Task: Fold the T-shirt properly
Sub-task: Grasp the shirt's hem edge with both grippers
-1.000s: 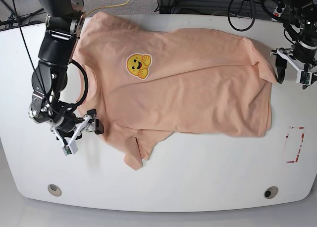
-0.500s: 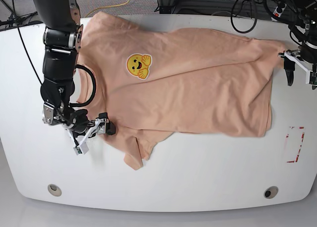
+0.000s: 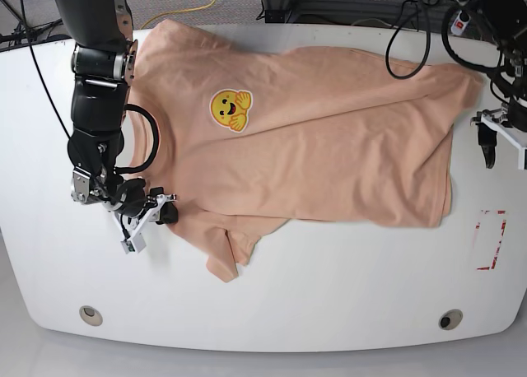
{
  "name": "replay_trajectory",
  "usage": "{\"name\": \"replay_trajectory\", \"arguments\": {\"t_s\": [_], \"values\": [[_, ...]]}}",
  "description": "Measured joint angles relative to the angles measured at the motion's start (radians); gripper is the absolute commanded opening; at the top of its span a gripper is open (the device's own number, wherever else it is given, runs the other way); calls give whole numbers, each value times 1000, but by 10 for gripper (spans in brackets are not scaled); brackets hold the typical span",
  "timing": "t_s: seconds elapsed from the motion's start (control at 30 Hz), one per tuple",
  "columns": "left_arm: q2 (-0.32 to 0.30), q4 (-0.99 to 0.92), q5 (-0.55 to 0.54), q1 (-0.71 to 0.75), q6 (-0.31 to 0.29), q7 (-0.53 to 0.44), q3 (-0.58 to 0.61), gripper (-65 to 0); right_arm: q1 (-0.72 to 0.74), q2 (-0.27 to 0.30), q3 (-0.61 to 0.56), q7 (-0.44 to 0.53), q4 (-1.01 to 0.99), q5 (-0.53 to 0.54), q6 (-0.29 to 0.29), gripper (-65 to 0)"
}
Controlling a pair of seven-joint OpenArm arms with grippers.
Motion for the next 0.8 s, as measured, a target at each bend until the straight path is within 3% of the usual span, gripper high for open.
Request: {"name": "replay_trajectory", "arguments": {"t_s": [0.23,0.37,0.57,0.8], "values": [[6,-164,135,-148,-2,22,126,-131,0,1,0,0,1,0,-3,-650],[7,-336,167,-233,-1,28,129,-131,0,0,0,1,1,1,-3,-650],[2,-557,159,-303,-2,19,126,-131,0,1,0,0,1,0,-3,-650],[6,-699,158,-360,-57,-34,130,-131,0,2,0,1,1,7,-3,-650]]}}
